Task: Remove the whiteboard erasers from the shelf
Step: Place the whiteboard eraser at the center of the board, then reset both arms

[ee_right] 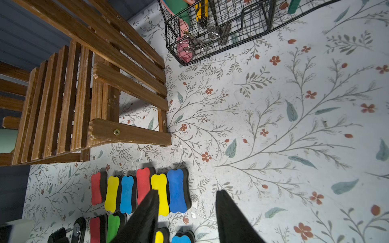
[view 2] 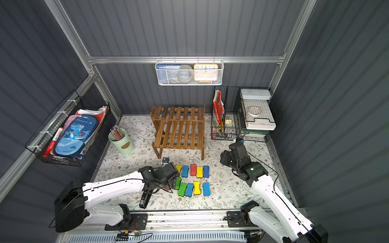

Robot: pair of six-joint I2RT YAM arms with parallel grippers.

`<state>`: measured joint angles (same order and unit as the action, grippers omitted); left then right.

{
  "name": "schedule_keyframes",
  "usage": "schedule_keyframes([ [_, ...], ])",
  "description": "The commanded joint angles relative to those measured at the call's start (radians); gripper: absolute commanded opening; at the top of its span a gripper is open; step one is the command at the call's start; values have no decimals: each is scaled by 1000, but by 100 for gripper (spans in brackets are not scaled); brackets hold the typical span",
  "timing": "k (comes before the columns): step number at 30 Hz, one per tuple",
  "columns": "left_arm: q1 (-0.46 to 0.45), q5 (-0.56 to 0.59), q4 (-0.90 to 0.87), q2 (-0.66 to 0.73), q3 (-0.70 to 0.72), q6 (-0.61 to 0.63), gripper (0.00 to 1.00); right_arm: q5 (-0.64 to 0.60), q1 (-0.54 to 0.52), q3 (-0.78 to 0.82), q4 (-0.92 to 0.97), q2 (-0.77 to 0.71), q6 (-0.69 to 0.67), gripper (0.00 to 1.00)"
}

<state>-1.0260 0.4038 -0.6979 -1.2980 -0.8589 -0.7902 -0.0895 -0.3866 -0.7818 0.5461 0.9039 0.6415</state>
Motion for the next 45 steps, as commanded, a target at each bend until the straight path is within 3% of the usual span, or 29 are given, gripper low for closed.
schedule_keyframes([
  [1,9,110,-121,84,-116,26,99,-3,5,-28,-4,0,7,56],
  [4,62,173,-164,136,-192,83,99,-12,5,-24,-9,-5,7,63],
  [9,319,69,-83,215,-206,257,99,-22,4,-13,-38,-27,10,71],
  [14,390,312,-10,191,-229,361,99,-60,5,-4,-64,-51,35,84],
  [15,400,352,48,196,-208,395,99,-68,5,-7,-64,-51,37,84],
  [16,419,374,134,208,-174,447,99,-73,5,-10,-64,-52,39,92],
  [18,465,375,316,230,-103,542,99,-74,5,-13,-70,-51,38,94],
  [20,520,329,515,234,-27,650,99,-77,5,-13,-78,-51,42,94],
  [23,622,216,669,181,9,734,99,-79,5,-14,-85,-49,44,95],
  [25,683,181,715,143,2,754,99,-84,5,-14,-85,-49,46,95],
  [32,878,-135,937,45,104,802,100,-90,5,-14,-87,-51,39,95],
  [40,921,-262,1169,-4,234,855,99,-105,5,-14,-86,-62,27,95],
  [45,933,-246,1270,-11,319,901,99,-115,5,-11,-86,-70,23,96],
])
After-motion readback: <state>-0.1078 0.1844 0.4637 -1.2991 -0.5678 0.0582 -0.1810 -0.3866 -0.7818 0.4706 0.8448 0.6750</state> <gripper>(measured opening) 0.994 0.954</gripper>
